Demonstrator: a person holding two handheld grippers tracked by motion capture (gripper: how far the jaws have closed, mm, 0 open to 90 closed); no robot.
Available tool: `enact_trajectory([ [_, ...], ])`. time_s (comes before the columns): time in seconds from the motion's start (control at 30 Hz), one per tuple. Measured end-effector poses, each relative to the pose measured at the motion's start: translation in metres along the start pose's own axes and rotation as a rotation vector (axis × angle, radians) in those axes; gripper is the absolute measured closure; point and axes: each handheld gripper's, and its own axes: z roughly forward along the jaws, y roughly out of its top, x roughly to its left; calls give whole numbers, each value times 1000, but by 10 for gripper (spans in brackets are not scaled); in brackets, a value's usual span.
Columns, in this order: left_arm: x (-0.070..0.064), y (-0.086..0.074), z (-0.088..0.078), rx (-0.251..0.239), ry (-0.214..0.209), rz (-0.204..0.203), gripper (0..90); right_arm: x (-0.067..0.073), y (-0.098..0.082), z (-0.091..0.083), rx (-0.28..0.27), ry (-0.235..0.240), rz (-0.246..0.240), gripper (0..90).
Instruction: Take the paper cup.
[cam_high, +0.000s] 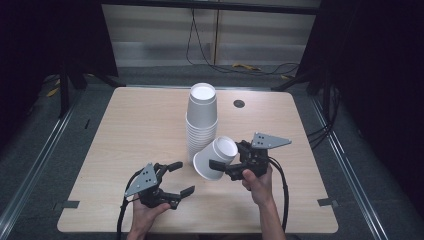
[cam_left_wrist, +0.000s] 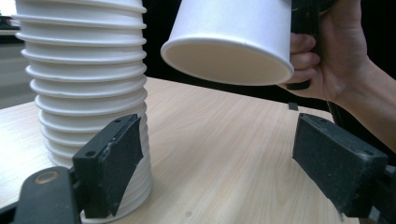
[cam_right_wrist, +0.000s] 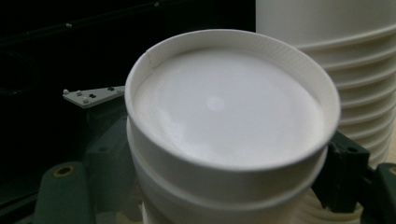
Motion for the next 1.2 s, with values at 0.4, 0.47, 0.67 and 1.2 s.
enact_trajectory([
  [0.4,-3,1,6,13,-36,19,154,-1,-21,13,61,5,29,214],
  [0.47,-5,1,6,21,-38,35,156,0,-23,16,71,10,28,214],
  [0.67,-5,0,8,15,-35,30,154,0,-29,16,89,12,38,215],
  [1.2,-9,-3,23,74,-35,51,114,4,-41,32,127,58,47,215],
])
